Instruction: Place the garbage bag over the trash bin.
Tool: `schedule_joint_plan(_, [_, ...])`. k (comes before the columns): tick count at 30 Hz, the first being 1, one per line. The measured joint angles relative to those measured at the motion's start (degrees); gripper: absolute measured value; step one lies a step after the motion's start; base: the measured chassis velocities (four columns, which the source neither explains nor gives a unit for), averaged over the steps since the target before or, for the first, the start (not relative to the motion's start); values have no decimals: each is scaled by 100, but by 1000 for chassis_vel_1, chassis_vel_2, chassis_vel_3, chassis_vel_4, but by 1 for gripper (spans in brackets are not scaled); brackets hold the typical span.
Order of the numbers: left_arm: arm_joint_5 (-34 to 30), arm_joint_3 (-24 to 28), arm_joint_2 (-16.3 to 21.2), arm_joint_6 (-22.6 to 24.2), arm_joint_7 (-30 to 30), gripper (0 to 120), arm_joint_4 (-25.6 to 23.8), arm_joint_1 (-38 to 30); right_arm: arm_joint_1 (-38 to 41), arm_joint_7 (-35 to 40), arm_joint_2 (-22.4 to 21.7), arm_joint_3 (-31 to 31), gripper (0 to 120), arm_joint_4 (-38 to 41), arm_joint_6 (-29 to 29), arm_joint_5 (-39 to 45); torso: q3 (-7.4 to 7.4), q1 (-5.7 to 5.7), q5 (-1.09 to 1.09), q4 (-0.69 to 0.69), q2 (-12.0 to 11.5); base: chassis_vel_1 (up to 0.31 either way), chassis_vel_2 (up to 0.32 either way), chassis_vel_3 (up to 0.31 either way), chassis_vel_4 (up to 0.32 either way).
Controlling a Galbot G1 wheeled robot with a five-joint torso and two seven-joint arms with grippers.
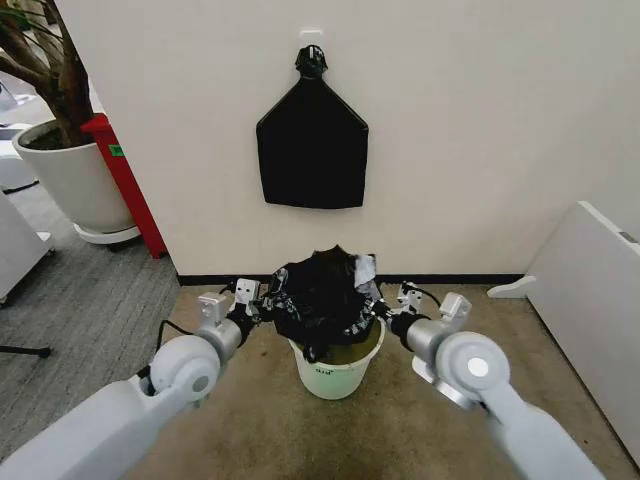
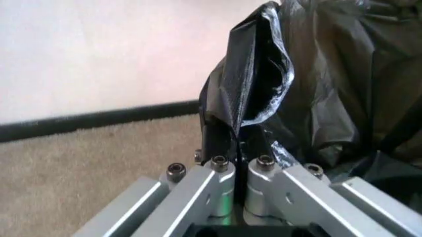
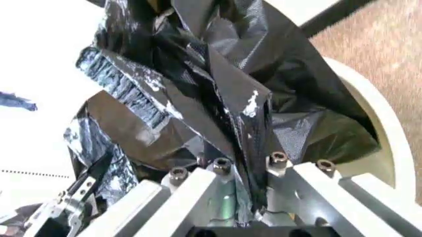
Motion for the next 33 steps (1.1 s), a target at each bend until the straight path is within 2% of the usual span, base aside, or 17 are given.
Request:
schedule_joint_plan(3, [-94,-237,184,53,-71,0,-320,155,-64,269,-225,129,0,473,12,203,-2,0,1,-1,0,0,0,0,0])
schedule_joint_plan(4, [-145,-422,344,83,-121,0,-560,363,-174,452,-383,215,0,796,19,324,-2,0,-1,-1,1,0,0,0,0])
schedule_joint_plan(8, [-155,-776,550,143,-144,0,-900,892,-442,571,-534,296,0,1130,21,355,-2,0,1,1,1,0,0,0,0])
schedule_joint_plan(12, [178,-932,609,291,-125,0,-1150,1674,-999,681,-450,390,0,1310,0,339,-2,0,0,1,1,0,0,0,0])
schedule_joint_plan(18, [334,-927,541,390,-169,0,-1314,2164,-1755,784,-211,483,0,1375,-72,135,-2,0,0,-1,1,0,0,0,0])
schedule_joint_plan(22, [448,-874,492,387,-146,0,-1201,2246,-1976,625,-28,497,0,1160,-94,-176,-3,-1,1,-1,1,0,0,0,0])
schedule_joint_plan(28, [746,-702,146,140,115,0,-384,2030,-1948,-345,421,499,0,261,13,-900,-1,-1,0,0,1,0,0,0,0])
schedule_joint_plan(33, [855,-625,-49,36,304,0,-86,1836,-1848,-837,543,566,0,-101,94,-1105,-1,-1,0,1,1,0,0,0,0])
